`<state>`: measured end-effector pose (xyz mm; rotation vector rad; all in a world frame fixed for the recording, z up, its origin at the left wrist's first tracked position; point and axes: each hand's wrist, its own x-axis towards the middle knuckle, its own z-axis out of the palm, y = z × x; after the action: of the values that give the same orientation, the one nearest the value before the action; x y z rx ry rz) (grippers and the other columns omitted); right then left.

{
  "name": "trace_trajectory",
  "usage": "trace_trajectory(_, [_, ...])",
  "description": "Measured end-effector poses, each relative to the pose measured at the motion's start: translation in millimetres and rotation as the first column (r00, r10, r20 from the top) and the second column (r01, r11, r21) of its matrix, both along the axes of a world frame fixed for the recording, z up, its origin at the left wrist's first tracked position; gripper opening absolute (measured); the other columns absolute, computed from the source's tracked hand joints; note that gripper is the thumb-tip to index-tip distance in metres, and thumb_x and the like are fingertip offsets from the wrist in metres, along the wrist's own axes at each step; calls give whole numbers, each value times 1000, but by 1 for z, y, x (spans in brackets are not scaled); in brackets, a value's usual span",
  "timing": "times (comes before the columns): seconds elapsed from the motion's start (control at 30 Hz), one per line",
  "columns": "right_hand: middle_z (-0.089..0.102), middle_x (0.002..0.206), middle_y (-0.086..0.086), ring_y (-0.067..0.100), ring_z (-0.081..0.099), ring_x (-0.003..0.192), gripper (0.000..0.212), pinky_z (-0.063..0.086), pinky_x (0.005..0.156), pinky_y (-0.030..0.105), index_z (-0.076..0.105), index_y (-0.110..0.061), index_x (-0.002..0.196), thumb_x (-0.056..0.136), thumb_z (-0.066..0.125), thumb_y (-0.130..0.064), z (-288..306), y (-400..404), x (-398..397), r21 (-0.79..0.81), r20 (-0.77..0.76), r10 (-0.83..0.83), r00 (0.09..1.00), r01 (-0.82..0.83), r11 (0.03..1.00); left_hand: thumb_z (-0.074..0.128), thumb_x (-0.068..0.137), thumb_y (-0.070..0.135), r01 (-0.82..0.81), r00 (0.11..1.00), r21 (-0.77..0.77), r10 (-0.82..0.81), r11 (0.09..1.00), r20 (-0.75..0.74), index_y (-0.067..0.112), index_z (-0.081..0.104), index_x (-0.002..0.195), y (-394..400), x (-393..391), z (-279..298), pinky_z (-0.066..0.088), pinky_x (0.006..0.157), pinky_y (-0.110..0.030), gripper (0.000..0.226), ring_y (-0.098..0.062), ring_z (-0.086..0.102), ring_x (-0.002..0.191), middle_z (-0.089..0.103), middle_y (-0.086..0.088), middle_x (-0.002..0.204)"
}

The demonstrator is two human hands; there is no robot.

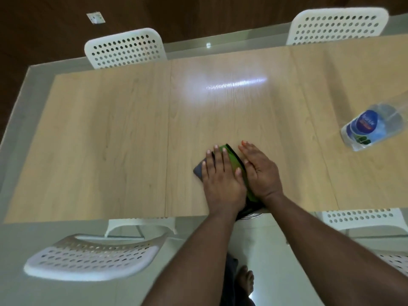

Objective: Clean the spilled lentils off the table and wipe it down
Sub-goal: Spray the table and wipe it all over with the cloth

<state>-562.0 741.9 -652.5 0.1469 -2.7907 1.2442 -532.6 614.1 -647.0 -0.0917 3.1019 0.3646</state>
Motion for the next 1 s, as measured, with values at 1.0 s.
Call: trace_trajectory(1.0, [36, 169, 8, 40, 22, 158, 67, 25, 124, 55, 45, -26, 159, 98, 28, -49, 24, -40, 8, 601, 163, 78, 984, -162, 783, 18, 108, 61, -524, 843, -61, 528, 849, 107, -2, 5, 166, -60, 68, 5, 8, 131, -48, 86, -30, -1, 163, -3, -18, 175])
